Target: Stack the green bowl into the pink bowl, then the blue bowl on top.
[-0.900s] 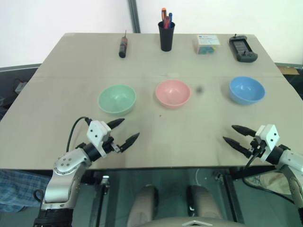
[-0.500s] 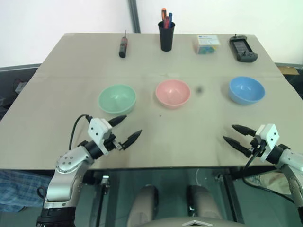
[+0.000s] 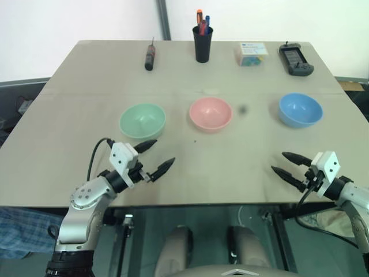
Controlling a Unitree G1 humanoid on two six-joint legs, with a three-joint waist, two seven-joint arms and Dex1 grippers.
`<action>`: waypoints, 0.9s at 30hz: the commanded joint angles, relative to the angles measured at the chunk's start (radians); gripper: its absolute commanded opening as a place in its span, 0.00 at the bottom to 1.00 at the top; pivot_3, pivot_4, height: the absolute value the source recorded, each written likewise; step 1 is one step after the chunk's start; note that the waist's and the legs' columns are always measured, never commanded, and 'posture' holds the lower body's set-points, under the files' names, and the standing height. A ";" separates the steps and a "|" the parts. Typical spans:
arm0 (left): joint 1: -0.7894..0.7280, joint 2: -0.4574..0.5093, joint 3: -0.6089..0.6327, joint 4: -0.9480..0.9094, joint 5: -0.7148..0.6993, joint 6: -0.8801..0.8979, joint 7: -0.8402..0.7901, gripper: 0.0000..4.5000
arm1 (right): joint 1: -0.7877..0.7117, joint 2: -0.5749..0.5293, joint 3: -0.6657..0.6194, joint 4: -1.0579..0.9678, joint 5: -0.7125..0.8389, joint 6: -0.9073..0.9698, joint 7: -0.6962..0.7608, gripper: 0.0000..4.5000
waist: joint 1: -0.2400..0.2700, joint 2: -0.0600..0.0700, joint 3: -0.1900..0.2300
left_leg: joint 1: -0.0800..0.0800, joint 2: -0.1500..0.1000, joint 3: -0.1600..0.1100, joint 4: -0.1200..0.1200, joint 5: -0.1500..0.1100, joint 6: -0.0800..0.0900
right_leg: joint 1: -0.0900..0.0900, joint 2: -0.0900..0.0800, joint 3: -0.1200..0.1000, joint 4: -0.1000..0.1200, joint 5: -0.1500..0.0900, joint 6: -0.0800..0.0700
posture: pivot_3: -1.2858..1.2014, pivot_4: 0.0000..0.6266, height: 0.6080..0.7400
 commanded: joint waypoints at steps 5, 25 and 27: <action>-0.014 -0.042 0.023 -0.070 -0.100 0.004 0.011 1.00 | -0.111 -0.057 0.045 -0.053 -0.041 0.061 -0.011 0.65 | -0.002 0.000 0.000 | 0.000 0.000 -0.001 0.000 0.000 0.000 | 0.000 0.000 0.001 0.000 0.000 0.000 | 0.52 0.24 1.00; 0.060 -0.102 0.060 -0.188 -0.134 0.016 0.148 1.00 | -0.813 0.027 0.463 0.301 -0.412 0.111 0.024 0.65 | -0.005 0.000 0.000 | -0.001 -0.001 -0.001 0.000 0.000 0.000 | -0.001 0.000 0.001 0.000 0.002 0.003 | 0.52 0.24 1.00; 0.079 -0.102 0.066 -0.205 -0.132 0.015 0.158 1.00 | -0.873 0.057 0.489 0.372 -0.436 0.094 0.031 0.65 | -0.005 0.000 0.001 | -0.001 -0.001 -0.001 0.000 0.000 0.000 | -0.001 0.000 0.000 0.000 0.002 0.003 | 0.52 0.24 1.00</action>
